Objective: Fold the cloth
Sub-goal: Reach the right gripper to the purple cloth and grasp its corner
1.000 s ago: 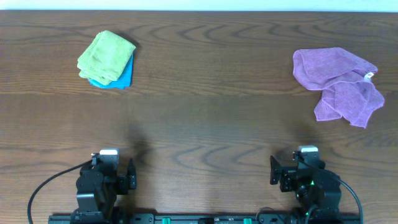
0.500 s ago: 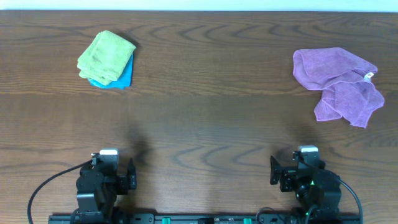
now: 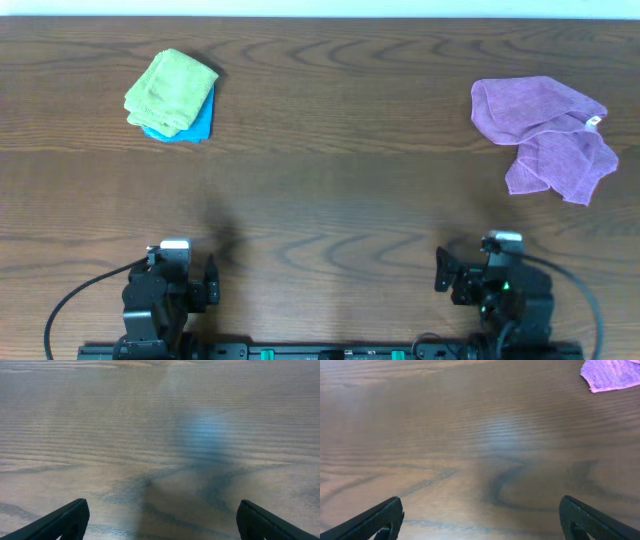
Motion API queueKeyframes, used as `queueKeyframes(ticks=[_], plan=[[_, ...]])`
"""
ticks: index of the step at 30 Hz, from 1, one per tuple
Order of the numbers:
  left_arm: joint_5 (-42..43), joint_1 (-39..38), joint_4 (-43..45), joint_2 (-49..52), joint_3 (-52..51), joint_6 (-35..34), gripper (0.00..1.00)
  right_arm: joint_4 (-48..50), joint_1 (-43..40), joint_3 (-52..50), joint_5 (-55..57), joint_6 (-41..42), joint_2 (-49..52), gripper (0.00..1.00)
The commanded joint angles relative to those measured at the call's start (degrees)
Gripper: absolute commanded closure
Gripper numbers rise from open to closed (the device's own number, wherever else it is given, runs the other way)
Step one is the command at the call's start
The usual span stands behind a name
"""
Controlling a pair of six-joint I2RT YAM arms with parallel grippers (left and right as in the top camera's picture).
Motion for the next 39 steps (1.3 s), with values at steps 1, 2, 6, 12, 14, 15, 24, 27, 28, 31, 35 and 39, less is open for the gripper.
queueKeyframes(ticks=[1,2,6,12,14,15,24,27,28,31,35,39], plan=[[-1.5,-0.3,-3.4,-0.4,-0.7,1.2,0.05,-1.0,-0.5,9.1,0.3,3.4,7.8,0.01],[-1.5,-0.3,-3.4,-0.4,-0.7,1.2,0.05,-2.9,-1.2,13.5,1.1,4.6,12.2,0.01],[-1.5,-0.3,-3.4,-0.4,-0.7,1.2,0.05,-8.4,-3.2,25.9,2.2,5.0,24.1,0.01],[-1.5,-0.3,-3.4,-0.4,-0.7,1.2,0.05,-15.0,-4.6,42.6,5.9,5.2,40.3,0.01],[-1.5,-0.3,-3.4,-0.4,-0.7,1.2,0.05,-16.2,-5.2,47.4,8.2,6.3,45.7,0.01],[-1.5,-0.3,-3.4,-0.4,-0.7,1.2,0.05,-16.3,-5.7,49.6,8.6,6.3,48.4,0.01],[-1.5,-0.3,-3.4,-0.4,-0.7,1.2,0.05,-15.7,-10.9,61.1,9.7,6.9,69.9,0.01],[-1.5,-0.3,-3.4,-0.4,-0.7,1.2,0.05,-12.0,-12.0,61.3,9.5,6.0,74.6,0.01],[-1.5,-0.3,-3.4,-0.4,-0.7,1.2,0.05,-10.4,-12.2,61.3,9.4,5.2,75.8,0.01],[-1.5,-0.3,-3.4,-0.4,-0.7,1.2,0.05,-6.7,-12.6,61.3,9.4,2.5,78.7,0.01],[-1.5,-0.3,-3.4,-0.4,-0.7,1.2,0.05,-3.8,-13.1,61.3,11.6,1.5,80.1,0.01],[-1.5,-0.3,-3.4,-0.4,-0.7,1.2,0.05,-2.9,-13.2,61.3,16.0,1.5,80.8,0.01]])
